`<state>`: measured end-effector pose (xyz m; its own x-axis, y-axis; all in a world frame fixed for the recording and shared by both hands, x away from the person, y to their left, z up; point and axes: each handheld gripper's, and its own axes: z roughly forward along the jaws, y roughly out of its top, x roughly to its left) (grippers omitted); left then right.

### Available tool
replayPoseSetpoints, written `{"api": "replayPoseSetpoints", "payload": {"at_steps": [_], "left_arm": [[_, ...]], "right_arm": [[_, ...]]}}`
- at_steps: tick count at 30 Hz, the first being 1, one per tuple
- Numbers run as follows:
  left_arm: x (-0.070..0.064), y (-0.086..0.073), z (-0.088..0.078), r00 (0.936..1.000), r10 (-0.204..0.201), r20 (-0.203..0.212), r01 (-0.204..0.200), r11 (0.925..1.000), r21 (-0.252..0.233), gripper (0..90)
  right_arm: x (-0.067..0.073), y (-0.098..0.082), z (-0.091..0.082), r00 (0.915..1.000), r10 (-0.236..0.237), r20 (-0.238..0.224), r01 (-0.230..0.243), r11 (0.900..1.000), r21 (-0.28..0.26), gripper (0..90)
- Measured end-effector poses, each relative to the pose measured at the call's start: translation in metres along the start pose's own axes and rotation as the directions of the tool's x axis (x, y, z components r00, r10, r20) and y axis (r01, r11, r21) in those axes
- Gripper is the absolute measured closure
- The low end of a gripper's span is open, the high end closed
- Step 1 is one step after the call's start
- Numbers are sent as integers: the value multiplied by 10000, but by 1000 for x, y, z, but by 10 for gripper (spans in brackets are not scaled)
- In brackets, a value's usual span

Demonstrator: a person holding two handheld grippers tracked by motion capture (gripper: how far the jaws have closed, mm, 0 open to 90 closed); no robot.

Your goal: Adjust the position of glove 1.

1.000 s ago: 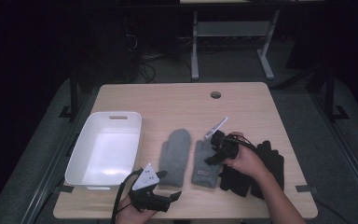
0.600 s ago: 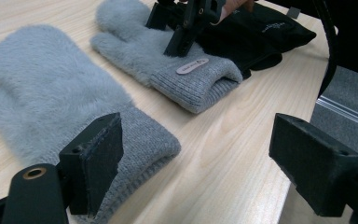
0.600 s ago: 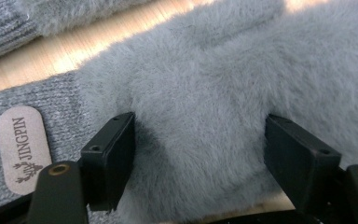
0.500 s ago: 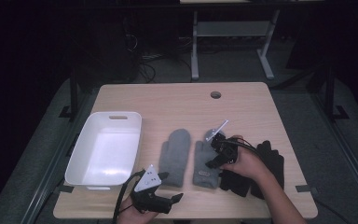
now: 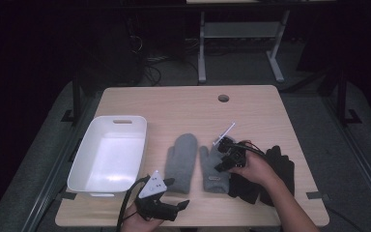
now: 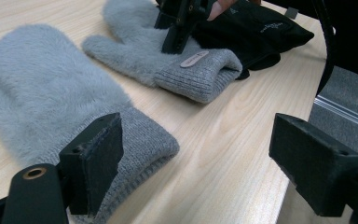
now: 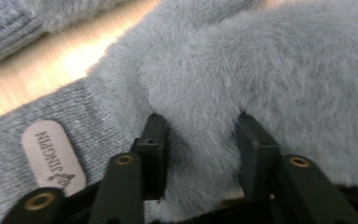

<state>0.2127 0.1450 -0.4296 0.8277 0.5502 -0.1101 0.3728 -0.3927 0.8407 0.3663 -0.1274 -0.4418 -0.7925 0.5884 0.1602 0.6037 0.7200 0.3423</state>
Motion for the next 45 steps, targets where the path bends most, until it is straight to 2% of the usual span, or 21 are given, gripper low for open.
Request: {"api": "replayPoseSetpoints", "payload": {"at_steps": [6,13,19,23,25,27,29,32,34,40,43,45], "left_arm": [[2,0,-2,10000,-33,-18,33,10000,-76,175],[3,0,-4,9999,0,-105,-1,10000,-89,175],[4,1,-7,9997,11,-258,-19,9996,-288,175],[4,1,-8,9990,-99,-440,80,9990,-432,175],[5,1,-9,9985,-177,-525,149,9985,-531,175],[5,2,-10,9980,-315,-555,277,9972,-690,175],[5,2,-12,9976,-277,-642,227,9967,-774,175],[5,3,-15,9971,-198,-740,133,9961,-877,175],[5,3,-17,9965,-268,-792,186,9946,-1025,175],[7,3,-20,9946,-475,-926,364,9924,-1176,175],[10,2,-21,9941,-430,-999,318,9933,-1112,175],[12,2,-21,9936,-520,-998,403,9925,-1153,175]], "right_arm": [[0,-2,-2,9985,445,-330,-451,9989,-162,717],[5,-4,-12,9970,764,-147,-770,9959,-471,779],[15,-9,-36,9942,1070,-81,-1073,9880,-1108,813],[26,-11,-55,9941,1056,239,-1002,9810,-1661,818],[31,-9,-64,9938,1090,215,-1029,9763,-1906,818],[37,-5,-70,9945,1041,74,-1001,9716,-2145,818],[44,3,-73,9964,844,17,-818,9709,-2252,819],[55,19,-72,9969,714,-323,-773,9647,-2516,821],[60,30,-70,9969,654,-434,-743,9641,-2550,821],[76,63,-53,9978,251,-616,-391,9705,-2381,820],[84,75,-42,9974,77,-717,-230,9764,-2147,820],[85,80,-37,9975,124,-691,-260,9794,-2001,820]]}}
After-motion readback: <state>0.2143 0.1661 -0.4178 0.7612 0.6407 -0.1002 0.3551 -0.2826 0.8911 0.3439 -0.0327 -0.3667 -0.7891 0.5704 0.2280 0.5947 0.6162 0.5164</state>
